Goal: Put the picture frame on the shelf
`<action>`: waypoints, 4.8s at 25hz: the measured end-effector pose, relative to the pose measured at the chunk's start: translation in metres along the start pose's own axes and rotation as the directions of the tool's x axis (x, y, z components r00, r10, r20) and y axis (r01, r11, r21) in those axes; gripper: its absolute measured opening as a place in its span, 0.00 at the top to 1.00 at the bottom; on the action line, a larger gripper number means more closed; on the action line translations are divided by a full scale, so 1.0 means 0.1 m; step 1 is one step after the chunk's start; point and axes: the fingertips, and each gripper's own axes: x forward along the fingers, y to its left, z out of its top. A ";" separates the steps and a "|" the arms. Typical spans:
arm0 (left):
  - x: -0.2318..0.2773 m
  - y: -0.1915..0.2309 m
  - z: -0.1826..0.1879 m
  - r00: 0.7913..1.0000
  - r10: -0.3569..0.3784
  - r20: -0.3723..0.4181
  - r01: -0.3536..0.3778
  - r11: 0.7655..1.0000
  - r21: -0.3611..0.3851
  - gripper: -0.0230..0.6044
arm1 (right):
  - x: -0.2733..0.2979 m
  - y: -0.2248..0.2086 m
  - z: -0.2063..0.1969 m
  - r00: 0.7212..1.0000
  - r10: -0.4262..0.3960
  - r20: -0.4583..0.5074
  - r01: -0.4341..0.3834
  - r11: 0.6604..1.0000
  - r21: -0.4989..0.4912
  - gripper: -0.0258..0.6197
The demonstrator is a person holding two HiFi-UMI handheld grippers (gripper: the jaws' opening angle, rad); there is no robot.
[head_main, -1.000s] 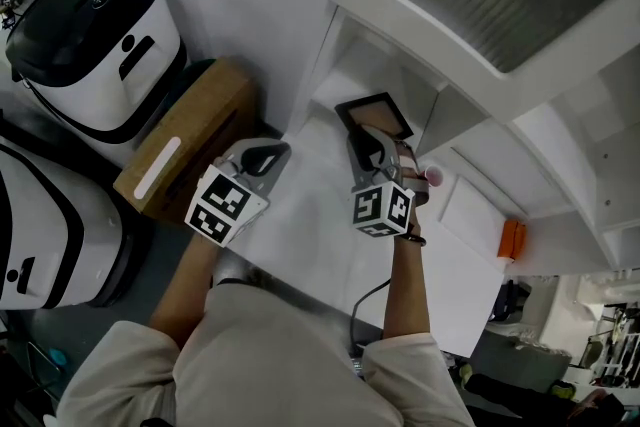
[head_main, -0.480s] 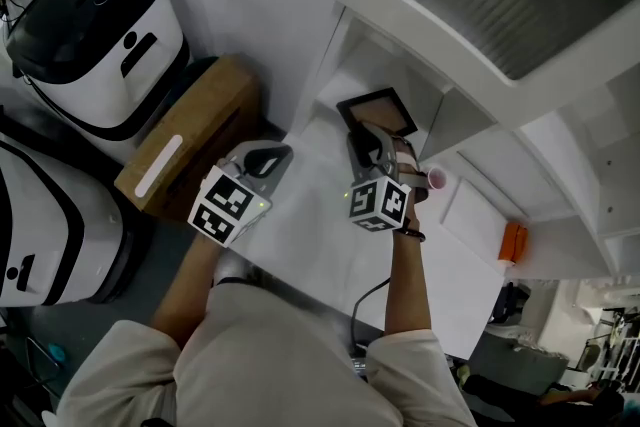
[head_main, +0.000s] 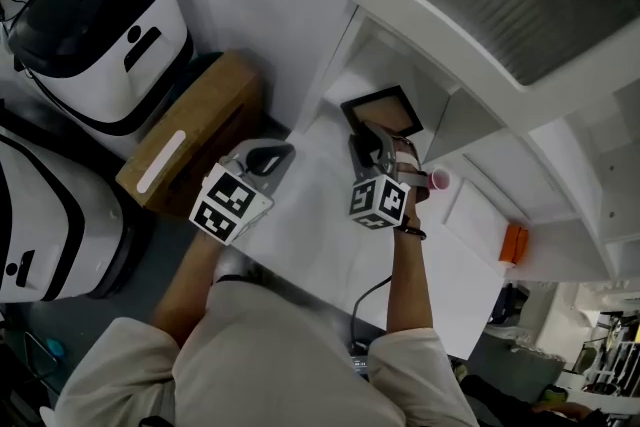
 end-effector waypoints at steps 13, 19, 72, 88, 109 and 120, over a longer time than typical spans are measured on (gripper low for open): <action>-0.03 0.02 -0.10 1.000 0.009 -0.013 -0.009 1.000 -0.020 0.96 | 0.10 -0.08 -0.05 1.000 -0.007 -0.011 0.007 0.999 0.045 0.70; -0.06 0.03 -0.09 1.000 0.011 -0.010 -0.011 1.000 -0.023 0.96 | 0.14 -0.11 -0.06 1.000 0.001 -0.007 -0.001 0.998 0.060 0.68; -0.12 -0.28 -0.02 0.999 -0.040 -0.004 0.040 0.999 0.005 0.96 | -0.14 -0.23 -0.07 1.000 -0.002 0.002 0.001 0.939 0.343 0.82; -0.14 -0.29 -0.03 1.000 -0.028 -0.002 0.028 1.000 -0.003 0.96 | 0.10 -0.31 -0.01 0.998 0.061 0.009 -0.060 0.927 0.371 0.75; -0.29 -0.52 0.07 1.000 0.011 0.001 -0.011 1.000 0.010 0.96 | -0.25 -0.32 -0.05 0.999 0.033 0.019 -0.038 0.926 0.375 0.71; -0.36 -0.99 0.30 1.000 0.026 0.010 -0.026 0.998 0.056 0.96 | -1.22 -0.27 -0.46 0.999 -0.051 -0.001 0.044 0.851 0.523 0.75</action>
